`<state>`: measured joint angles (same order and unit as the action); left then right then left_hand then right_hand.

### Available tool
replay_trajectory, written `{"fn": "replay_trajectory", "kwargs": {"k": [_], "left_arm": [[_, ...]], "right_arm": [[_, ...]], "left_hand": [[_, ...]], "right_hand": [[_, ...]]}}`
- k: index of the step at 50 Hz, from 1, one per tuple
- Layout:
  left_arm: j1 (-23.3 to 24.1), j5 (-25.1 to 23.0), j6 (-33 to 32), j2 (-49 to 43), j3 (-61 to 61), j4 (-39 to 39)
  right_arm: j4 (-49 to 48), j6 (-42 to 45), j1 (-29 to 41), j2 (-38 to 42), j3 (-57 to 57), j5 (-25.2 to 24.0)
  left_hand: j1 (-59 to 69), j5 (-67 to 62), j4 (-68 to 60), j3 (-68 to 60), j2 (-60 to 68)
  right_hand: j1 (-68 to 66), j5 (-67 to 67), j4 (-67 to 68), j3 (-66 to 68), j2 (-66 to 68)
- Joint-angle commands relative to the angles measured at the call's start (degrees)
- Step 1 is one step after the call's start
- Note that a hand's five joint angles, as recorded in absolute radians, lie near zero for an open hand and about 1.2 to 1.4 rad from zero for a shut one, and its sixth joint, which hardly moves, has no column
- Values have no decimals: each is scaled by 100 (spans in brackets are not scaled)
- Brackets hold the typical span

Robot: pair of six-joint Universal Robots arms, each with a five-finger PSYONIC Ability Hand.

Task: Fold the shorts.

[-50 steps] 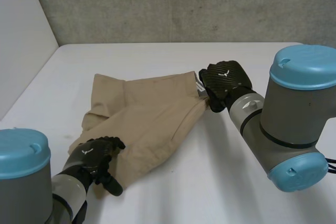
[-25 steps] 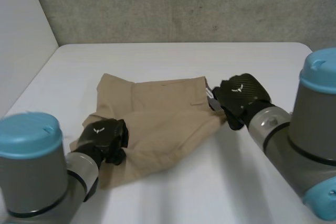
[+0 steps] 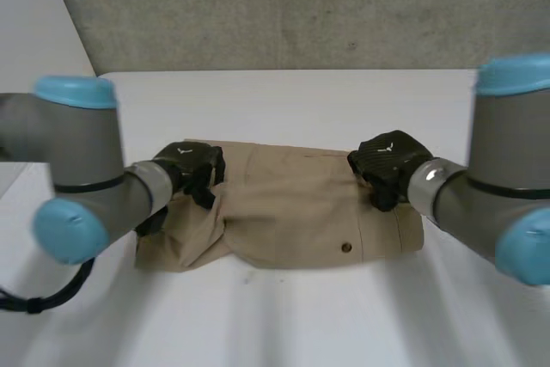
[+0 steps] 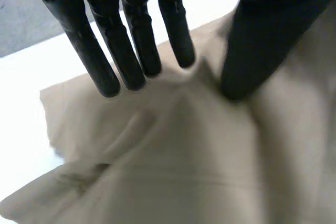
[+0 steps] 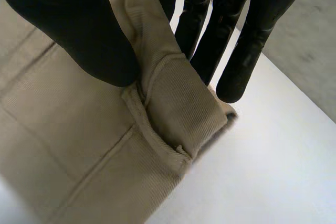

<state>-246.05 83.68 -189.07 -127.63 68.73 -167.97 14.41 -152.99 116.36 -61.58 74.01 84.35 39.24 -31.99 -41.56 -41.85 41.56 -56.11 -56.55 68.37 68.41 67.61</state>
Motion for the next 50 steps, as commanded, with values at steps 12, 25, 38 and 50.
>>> {"fn": "replay_trajectory", "kwargs": {"k": [12,25,38,50], "left_arm": [[462,1423,221,1600,1378,-420],[646,1406,1338,2023,2118,-535],[743,1564,1452,750,1258,-535],[716,1863,1312,423,765,-509]], "right_arm": [[-1203,-205,142,700,-36,1084],[-1230,-179,186,691,105,1066],[-1239,-170,265,542,255,1084],[-1168,374,221,314,176,1066]], "left_hand": [[-2650,2926,2883,2912,-2883],[-1556,1832,1789,1818,-1789],[-1020,1295,1252,1281,-1252],[4076,-3801,-3844,-3815,3844]], "right_hand": [[-2389,-1345,1163,1159,1239],[-2389,-1345,1163,1159,1239],[-2389,-1345,1163,1159,1239],[-2389,-1345,1163,1159,1239]]}}
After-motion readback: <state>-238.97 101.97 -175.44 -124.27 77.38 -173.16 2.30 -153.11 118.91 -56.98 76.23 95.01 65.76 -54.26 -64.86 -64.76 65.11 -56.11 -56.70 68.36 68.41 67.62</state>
